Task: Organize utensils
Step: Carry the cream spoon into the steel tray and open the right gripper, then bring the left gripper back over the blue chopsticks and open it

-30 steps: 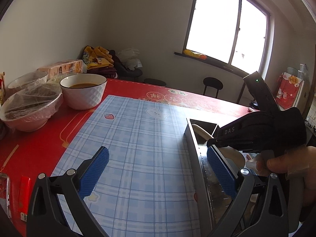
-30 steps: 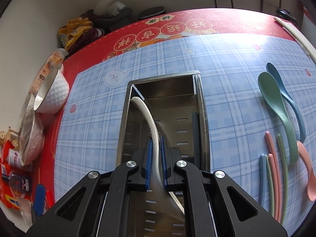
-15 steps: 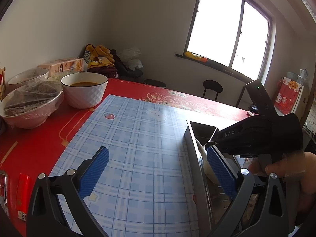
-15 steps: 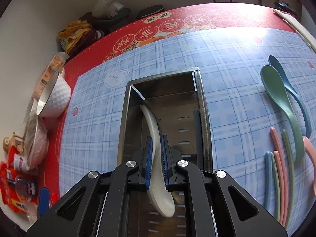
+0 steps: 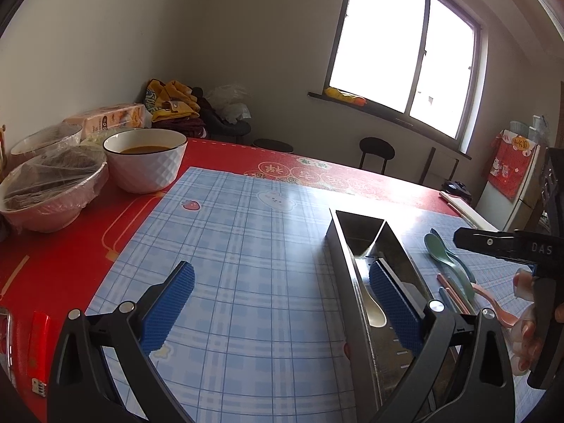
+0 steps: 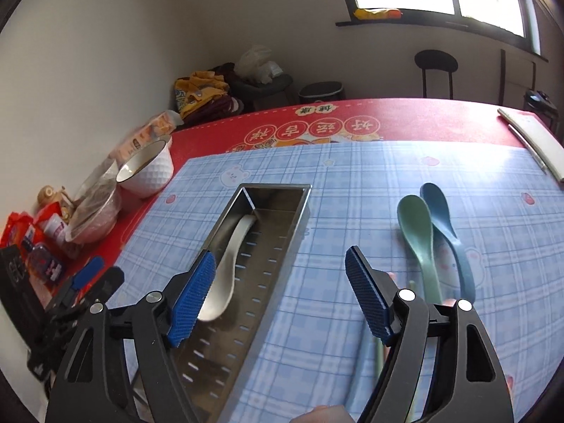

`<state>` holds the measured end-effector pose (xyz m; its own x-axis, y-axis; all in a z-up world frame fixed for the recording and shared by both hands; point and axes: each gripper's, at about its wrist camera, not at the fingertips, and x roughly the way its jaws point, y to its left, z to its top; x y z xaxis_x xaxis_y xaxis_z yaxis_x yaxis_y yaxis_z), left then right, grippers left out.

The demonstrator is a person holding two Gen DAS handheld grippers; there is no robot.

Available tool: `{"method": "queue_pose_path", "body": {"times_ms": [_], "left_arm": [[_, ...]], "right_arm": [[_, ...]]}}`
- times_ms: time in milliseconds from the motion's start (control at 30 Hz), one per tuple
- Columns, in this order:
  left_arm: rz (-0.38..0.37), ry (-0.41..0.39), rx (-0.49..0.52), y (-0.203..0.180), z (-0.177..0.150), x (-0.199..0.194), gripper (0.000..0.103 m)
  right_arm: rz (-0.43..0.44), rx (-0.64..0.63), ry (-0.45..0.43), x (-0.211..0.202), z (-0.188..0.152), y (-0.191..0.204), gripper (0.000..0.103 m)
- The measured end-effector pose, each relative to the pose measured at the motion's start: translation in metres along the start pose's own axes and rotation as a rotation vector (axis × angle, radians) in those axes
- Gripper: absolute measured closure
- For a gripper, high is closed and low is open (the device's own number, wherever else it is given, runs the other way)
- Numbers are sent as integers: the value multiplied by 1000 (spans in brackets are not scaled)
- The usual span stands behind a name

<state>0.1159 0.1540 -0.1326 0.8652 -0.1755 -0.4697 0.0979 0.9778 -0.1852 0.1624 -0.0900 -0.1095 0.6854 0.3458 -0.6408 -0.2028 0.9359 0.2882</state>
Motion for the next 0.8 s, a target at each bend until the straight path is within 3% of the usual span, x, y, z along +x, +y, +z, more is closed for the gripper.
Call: {"method": "queue_pose_path", "body": {"times_ms": [67, 233, 400, 567, 800], "left_arm": [[6, 2, 14, -3, -1, 0, 6], [22, -1, 4, -3, -2, -2, 6], [10, -8, -23, -11, 4, -17, 6], [-26, -90, 29, -58, 11, -54, 7], [-72, -86, 117, -138, 5, -74, 13]], "right_arm": [[6, -21, -55, -19, -8, -17, 16], [6, -8, -168, -60, -29, -64, 16], [-20, 34, -207, -88, -39, -111, 15], [-26, 62, -191, -95, -44, -144, 15], [-52, 10, -190, -88, -55, -152, 15]]}}
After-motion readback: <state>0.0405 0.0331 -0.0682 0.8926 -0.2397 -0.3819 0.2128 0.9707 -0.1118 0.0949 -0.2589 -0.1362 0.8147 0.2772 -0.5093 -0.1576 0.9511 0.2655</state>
